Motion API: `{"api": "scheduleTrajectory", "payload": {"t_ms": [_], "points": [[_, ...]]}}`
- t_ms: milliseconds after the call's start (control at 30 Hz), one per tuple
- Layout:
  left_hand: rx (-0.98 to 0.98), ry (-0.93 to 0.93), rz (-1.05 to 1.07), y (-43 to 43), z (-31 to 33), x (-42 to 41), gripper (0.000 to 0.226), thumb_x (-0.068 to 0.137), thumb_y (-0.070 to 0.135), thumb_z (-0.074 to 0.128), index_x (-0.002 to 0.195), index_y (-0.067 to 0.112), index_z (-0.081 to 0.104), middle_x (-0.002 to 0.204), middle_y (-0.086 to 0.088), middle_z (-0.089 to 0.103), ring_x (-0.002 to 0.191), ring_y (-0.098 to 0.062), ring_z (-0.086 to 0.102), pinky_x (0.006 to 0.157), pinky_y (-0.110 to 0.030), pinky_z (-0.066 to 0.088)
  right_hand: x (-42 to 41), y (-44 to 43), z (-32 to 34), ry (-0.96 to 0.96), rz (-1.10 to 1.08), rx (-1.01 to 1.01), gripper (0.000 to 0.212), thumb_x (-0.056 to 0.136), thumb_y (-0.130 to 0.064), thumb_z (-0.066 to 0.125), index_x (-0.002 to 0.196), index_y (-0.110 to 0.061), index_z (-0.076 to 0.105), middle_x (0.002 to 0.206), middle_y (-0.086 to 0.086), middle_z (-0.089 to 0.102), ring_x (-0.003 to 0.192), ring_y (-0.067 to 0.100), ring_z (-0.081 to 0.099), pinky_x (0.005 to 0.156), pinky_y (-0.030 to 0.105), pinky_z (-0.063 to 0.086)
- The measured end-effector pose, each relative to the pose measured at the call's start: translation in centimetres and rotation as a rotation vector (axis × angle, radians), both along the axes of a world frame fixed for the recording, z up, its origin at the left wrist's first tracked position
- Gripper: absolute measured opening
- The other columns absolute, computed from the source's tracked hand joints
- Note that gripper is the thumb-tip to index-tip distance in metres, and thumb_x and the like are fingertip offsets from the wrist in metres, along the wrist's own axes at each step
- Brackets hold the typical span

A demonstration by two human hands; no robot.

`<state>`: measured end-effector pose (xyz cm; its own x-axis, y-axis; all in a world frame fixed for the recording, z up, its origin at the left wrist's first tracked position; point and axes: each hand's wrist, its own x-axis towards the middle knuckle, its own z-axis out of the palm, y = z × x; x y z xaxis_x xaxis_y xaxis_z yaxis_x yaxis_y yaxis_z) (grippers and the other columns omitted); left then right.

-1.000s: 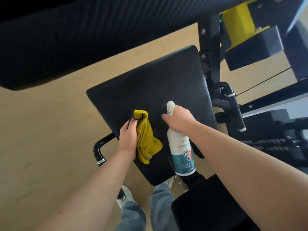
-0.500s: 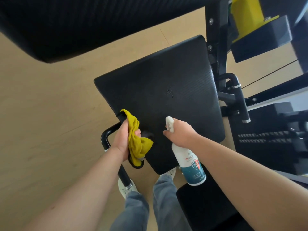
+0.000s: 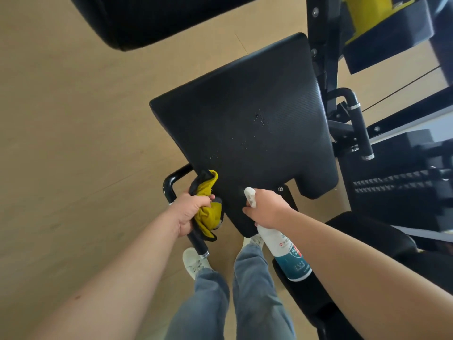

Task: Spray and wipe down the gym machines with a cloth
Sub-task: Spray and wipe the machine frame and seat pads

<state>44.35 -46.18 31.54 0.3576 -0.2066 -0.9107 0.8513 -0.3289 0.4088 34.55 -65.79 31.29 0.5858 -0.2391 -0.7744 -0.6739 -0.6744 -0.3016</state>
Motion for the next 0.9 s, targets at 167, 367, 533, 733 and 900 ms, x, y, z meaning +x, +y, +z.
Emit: {"api": "scheduleTrajectory", "payload": {"t_ms": [167,367,533,733,900], "points": [[0.033,0.047,0.002,0.6,-0.3,-0.6,0.025,0.089,-0.006,0.050,0.100,0.008,0.067,0.104,-0.018,0.074,0.094,-0.038,0.067,0.097,-0.056,0.054,-1.2,1.6,-0.3,-0.016,0.018,0.068,0.039,0.100,-0.038,0.068,0.133,-0.026,0.050,0.105,0.000,0.063,0.088,0.019,0.070,0.082,0.036,0.062],[0.043,-0.006,0.034,0.9,-0.6,-1.2,0.033,0.087,-0.009,0.047,0.093,0.011,0.072,0.105,-0.016,0.075,0.093,-0.038,0.069,0.095,-0.060,0.054,-1.7,3.9,0.1,-0.002,-0.023,-0.044,0.030,0.099,-0.038,0.063,0.122,-0.021,0.054,0.100,0.002,0.065,0.086,0.021,0.069,0.081,0.038,0.062],[0.049,-0.009,-0.031,0.9,-0.1,-1.4,0.027,0.089,-0.006,0.050,0.095,0.008,0.072,0.098,-0.011,0.075,0.089,-0.034,0.070,0.091,-0.055,0.057,-2.5,4.7,-0.2,0.070,-0.235,-0.002,0.037,0.098,-0.036,0.066,0.126,-0.016,0.055,0.092,0.001,0.060,0.082,0.018,0.066,0.066,0.028,0.052],[0.070,0.007,-0.064,0.7,0.2,-1.5,0.016,0.091,0.004,0.057,0.093,0.012,0.070,0.085,-0.012,0.071,0.083,-0.032,0.069,0.084,-0.046,0.058,-4.6,4.9,-0.9,0.180,-0.471,-0.036,0.037,0.099,-0.037,0.067,0.124,-0.011,0.059,0.098,0.006,0.065,0.086,0.020,0.068,0.071,0.031,0.055],[-0.010,0.060,-0.104,0.1,0.5,-1.8,0.020,0.091,0.002,0.049,0.082,0.010,0.065,0.069,-0.010,0.068,0.067,-0.028,0.064,0.075,-0.036,0.054,-5.9,4.0,-1.1,0.201,-0.671,-0.046,0.024,0.100,-0.030,0.065,0.114,-0.011,0.058,0.099,0.007,0.063,0.094,0.022,0.070,0.085,0.033,0.060]]}}
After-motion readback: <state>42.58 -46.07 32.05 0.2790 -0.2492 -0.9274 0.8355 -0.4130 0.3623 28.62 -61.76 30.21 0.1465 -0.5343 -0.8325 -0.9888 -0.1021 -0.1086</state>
